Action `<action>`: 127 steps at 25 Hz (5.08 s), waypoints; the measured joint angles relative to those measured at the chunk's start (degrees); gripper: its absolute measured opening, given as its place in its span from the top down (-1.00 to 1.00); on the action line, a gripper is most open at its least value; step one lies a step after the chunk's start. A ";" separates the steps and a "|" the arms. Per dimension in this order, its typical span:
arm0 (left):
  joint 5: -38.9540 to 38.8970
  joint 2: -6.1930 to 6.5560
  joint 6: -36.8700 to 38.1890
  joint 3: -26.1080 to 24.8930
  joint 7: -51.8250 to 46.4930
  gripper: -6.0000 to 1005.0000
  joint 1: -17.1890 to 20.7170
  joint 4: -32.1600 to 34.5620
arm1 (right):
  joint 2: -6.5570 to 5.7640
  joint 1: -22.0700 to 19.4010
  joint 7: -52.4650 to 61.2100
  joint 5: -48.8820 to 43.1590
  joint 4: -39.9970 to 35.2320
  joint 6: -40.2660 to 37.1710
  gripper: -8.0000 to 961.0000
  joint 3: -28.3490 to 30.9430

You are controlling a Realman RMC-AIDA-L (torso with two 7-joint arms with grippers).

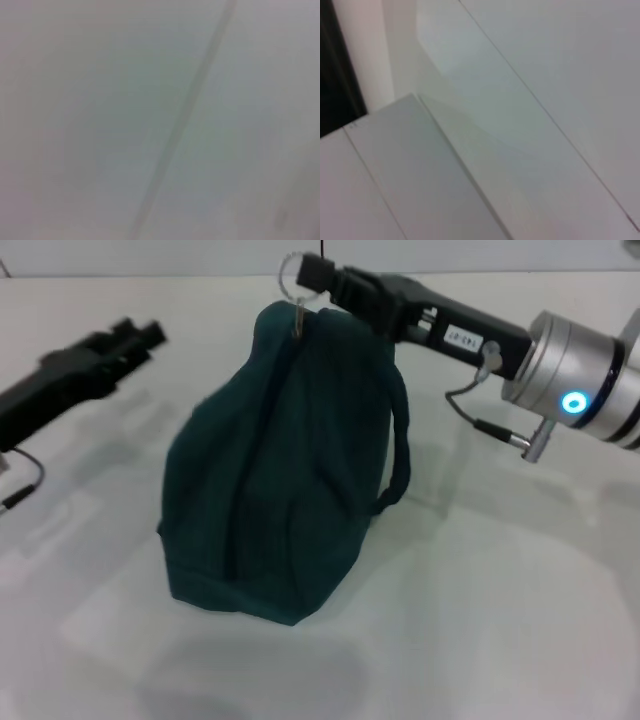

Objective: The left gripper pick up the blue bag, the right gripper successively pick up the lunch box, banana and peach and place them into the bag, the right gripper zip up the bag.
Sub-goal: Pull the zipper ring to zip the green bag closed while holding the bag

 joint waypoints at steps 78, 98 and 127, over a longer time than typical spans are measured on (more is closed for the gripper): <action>15.86 1.33 25.69 7.33 -24.81 0.82 0.20 18.34 | 0.00 -1.27 -1.29 1.60 1.80 0.80 0.86 -1.36; 15.70 0.82 28.81 10.21 -18.45 0.86 0.72 17.68 | 0.01 -2.68 1.84 7.26 5.24 3.96 0.85 -1.09; 7.46 2.40 22.20 3.71 -20.86 0.19 -0.56 10.58 | -0.08 -6.04 -0.21 7.22 5.49 -0.02 0.84 -1.26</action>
